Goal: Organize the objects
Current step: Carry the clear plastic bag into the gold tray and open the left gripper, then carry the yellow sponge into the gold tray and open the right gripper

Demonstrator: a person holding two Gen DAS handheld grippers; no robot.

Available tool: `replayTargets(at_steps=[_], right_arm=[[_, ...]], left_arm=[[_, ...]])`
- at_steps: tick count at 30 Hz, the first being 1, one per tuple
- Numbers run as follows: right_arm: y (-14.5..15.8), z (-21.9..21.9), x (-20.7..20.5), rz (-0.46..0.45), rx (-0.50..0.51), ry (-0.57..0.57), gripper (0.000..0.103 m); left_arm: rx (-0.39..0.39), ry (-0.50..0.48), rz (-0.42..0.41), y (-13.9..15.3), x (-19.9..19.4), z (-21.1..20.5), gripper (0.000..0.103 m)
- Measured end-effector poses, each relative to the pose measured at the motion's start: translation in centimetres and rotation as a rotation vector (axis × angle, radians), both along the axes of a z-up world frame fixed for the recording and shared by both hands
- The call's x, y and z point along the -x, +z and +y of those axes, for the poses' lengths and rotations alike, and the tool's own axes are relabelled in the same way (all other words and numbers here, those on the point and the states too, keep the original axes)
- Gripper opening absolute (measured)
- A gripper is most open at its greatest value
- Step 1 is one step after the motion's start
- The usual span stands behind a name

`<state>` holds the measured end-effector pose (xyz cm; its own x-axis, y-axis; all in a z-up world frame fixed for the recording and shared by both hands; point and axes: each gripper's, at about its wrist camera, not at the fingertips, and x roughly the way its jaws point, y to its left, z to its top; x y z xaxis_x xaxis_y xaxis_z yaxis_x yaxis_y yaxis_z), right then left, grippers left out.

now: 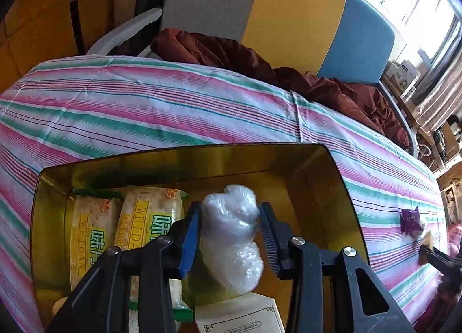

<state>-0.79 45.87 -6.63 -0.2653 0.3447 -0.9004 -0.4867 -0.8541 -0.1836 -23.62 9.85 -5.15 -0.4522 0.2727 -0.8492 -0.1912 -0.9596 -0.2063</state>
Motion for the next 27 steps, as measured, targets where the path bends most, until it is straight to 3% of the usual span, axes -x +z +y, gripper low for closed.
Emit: replayTargets(at_steps=[1, 5, 15, 27], right_arm=[[0.0, 0.0, 0.0, 0.000, 0.000, 0.000, 0.059], [0.0, 0.0, 0.0, -0.001, 0.000, 0.000, 0.059], [0.0, 0.2, 0.0, 0.006, 0.006, -0.007, 0.059], [1.3, 0.4, -0.7, 0.069, 0.027, -0.025, 0.059]], left_arm=[[0.005, 0.005, -0.007, -0.2, -0.1, -0.1, 0.051], [0.006, 0.027, 0.013, 0.2, -1.1, -0.9, 0.051], [0.033, 0.042, 0.227, 4.7, -8.3, -1.9, 0.060], [0.053, -0.002, 0.340, 7.2, -16.5, -1.8, 0.062]])
